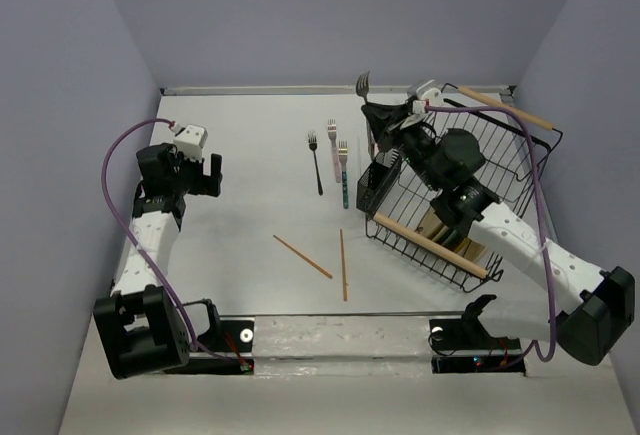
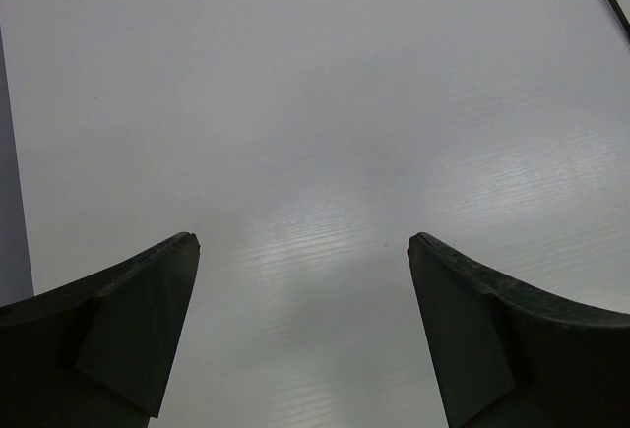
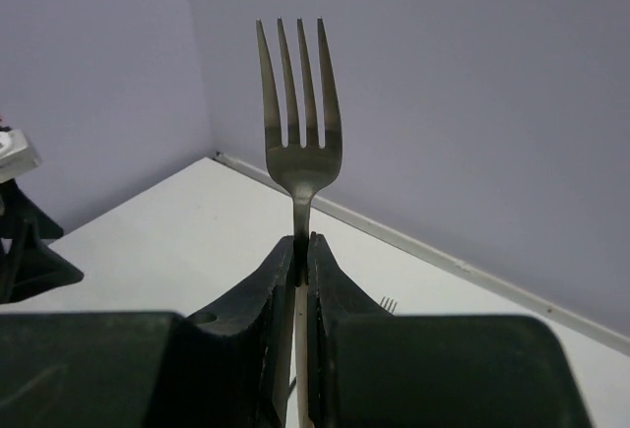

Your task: Sort the eating utensils into containers

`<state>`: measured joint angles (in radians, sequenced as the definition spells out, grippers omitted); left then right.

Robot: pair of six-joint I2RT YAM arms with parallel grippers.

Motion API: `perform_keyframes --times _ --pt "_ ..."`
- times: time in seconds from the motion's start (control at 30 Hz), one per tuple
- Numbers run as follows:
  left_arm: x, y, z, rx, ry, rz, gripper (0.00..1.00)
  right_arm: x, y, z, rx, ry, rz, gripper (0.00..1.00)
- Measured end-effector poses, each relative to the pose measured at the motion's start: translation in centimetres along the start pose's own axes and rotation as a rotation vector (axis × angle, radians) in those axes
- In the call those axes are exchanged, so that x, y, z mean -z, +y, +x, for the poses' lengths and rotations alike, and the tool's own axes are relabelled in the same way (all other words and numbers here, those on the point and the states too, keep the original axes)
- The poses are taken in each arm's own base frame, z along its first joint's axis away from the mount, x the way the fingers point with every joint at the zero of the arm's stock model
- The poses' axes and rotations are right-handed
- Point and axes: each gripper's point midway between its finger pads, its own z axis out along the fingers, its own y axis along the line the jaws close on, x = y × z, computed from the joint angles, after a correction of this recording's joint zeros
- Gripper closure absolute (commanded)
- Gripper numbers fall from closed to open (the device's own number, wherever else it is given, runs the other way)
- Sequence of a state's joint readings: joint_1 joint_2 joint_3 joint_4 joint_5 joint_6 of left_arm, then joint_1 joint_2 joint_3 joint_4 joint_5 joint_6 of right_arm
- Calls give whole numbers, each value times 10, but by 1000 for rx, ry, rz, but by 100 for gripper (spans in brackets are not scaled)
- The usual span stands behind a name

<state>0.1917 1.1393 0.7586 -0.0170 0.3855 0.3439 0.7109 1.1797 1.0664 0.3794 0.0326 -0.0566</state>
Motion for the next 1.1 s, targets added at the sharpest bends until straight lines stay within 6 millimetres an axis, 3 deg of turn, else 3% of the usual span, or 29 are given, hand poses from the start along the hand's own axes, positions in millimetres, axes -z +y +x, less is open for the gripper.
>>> perform_keyframes --times 0.13,0.4,0.47,1.1 --pt "-6 0 7 8 21 7 1 -7 -28 21 23 -8 35 100" --pt "-9 1 10 6 25 7 1 -8 -61 95 1 105 67 100" --pt "-9 0 11 6 27 8 1 -2 -61 109 -11 126 68 100" --pt "-10 0 13 5 32 9 1 34 -47 175 -108 128 40 100"
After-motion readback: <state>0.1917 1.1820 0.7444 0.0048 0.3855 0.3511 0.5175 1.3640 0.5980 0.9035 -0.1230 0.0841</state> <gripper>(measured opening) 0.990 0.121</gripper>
